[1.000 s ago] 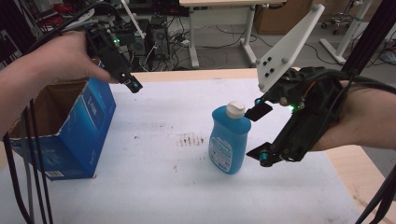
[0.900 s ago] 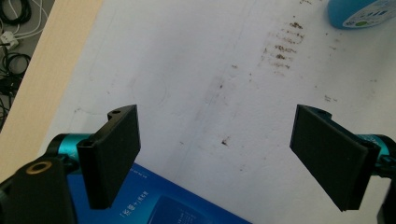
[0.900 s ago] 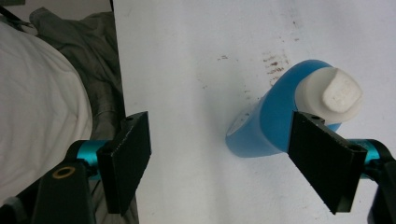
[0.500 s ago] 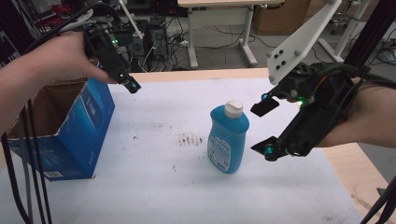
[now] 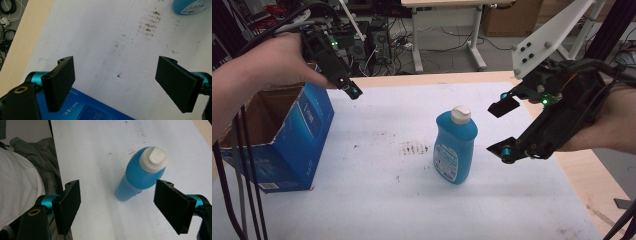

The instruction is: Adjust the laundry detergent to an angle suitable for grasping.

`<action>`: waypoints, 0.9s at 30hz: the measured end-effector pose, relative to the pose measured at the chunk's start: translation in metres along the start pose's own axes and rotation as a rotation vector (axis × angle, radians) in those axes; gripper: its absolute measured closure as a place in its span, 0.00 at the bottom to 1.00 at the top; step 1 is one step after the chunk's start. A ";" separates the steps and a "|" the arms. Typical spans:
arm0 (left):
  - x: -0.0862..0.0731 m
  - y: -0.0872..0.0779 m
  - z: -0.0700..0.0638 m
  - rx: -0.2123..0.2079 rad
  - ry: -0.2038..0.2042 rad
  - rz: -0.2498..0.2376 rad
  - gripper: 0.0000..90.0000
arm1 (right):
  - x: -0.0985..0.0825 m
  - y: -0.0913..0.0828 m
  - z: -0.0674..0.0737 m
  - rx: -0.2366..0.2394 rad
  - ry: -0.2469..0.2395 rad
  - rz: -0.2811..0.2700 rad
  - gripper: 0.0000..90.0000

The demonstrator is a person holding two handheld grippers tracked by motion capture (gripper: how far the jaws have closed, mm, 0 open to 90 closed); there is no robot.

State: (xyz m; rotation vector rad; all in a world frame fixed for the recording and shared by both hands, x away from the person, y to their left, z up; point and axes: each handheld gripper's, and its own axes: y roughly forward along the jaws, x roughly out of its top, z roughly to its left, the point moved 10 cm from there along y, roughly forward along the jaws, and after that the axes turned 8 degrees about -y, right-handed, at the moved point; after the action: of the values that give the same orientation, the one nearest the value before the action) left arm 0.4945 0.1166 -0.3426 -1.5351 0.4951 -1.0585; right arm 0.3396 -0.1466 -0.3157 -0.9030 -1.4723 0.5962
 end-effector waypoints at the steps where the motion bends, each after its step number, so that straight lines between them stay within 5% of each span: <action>1: 0.000 0.000 0.000 0.000 0.001 0.002 0.18 | -0.001 -0.002 -0.001 -0.009 0.007 -0.009 0.24; 17: 0.001 0.001 -0.002 -0.004 0.007 0.002 0.18 | -0.008 -0.003 -0.010 -0.051 0.064 -0.044 0.24; 27: -0.001 -0.002 -0.002 0.004 0.012 0.006 0.18 | -0.001 0.001 -0.001 -0.011 0.025 -0.031 0.24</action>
State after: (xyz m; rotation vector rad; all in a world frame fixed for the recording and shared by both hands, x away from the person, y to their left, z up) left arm 0.4915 0.1166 -0.3415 -1.5241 0.5055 -1.0638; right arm 0.3409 -0.1473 -0.3168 -0.8917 -1.4653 0.5526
